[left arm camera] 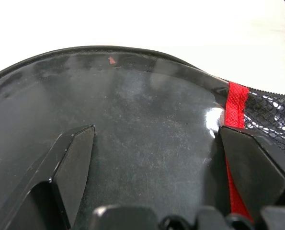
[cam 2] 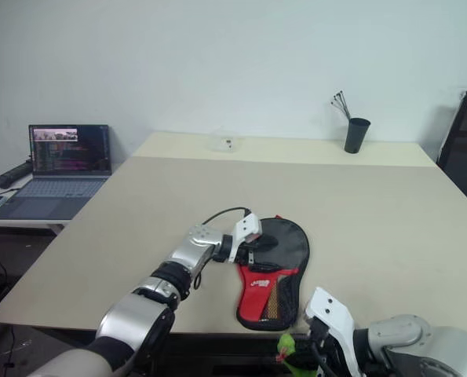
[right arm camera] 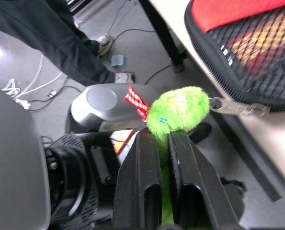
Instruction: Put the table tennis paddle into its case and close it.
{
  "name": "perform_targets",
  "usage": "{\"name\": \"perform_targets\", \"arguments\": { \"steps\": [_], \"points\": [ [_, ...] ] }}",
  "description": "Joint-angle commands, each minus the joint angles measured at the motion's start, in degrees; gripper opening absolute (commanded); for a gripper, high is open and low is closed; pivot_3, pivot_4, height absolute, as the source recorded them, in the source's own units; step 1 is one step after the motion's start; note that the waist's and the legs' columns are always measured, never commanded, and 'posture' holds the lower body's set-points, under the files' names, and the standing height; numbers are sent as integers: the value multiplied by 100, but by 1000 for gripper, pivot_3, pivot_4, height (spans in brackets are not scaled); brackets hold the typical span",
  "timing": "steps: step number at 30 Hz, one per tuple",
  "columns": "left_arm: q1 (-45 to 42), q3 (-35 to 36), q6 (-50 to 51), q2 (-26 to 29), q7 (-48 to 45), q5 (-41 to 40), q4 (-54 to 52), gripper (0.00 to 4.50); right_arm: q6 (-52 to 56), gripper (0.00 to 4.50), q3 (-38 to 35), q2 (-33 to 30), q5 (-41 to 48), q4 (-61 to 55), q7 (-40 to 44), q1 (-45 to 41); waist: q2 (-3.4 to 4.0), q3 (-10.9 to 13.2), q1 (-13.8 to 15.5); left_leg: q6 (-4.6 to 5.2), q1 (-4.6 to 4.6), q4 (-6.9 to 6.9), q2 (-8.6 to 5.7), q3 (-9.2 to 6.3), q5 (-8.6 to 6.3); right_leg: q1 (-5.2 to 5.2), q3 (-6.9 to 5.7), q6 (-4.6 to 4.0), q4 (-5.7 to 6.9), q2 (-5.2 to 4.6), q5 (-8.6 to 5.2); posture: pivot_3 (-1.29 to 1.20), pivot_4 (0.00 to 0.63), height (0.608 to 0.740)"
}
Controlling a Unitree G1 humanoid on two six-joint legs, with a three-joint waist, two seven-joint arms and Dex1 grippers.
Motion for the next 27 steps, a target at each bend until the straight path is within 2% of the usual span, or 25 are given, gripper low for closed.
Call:
{"name": "perform_targets", "arguments": {
  "steps": [1,2,9,13,15,17,19,22,27],
  "points": [
    [122,-196,110,-36,13,219,140,4500,-142,617,-220,-44,361,-49,95,-136,0,0,0,0,0,0,0,0,0,0,0,0,0,0,0,0,150,740],
    [130,-198,113,-40,10,217,128,4500,-188,845,-314,-95,460,-36,179,-167,0,0,0,0,0,0,0,0,0,0,0,0,0,0,0,0,150,740],
    [179,-211,110,-69,-6,209,85,4500,-427,3313,-727,-68,779,372,49,-470,-1,0,-1,0,0,0,1,0,0,0,1,0,0,0,0,0,150,740],
    [208,-195,124,-77,-40,172,5,4500,-714,3313,-716,90,435,870,-292,-840,-2,-1,-1,0,0,-1,1,1,0,-1,2,-1,-1,-1,0,0,150,740],
    [268,-142,122,-12,-196,56,-274,4500,-1244,3313,-627,311,-60,1409,-453,-1191,-5,-1,-8,0,0,-2,1,1,0,-1,1,-2,-2,-2,-1,0,150,740],
    [384,-93,100,107,-395,-84,-751,4500,-1904,3313,-538,516,-416,1871,-248,-1486,-4,1,-17,0,-3,-3,1,5,0,-6,6,-2,-3,-2,0,0,150,740],
    [544,-50,199,236,-550,-234,-1378,4500,-2603,3313,-329,531,-836,2159,140,-1612,-5,4,-21,1,-6,-10,1,10,1,-12,7,-3,-3,-1,-1,0,150,740],
    [906,151,874,429,-664,-685,-2659,4500,-3311,3313,-99,589,-1267,2887,621,-1831,-7,15,-35,3,-10,-22,1,10,-3,-20,4,3,-1,1,2,0,150,740],
    [1945,626,2243,1164,-413,-1380,-4945,4500,-4040,3313,-16,695,-1569,4278,1409,-2433,5,41,-133,5,-17,-24,3,9,-6,-31,7,-15,10,6,8,0,150,740]
  ]
}}
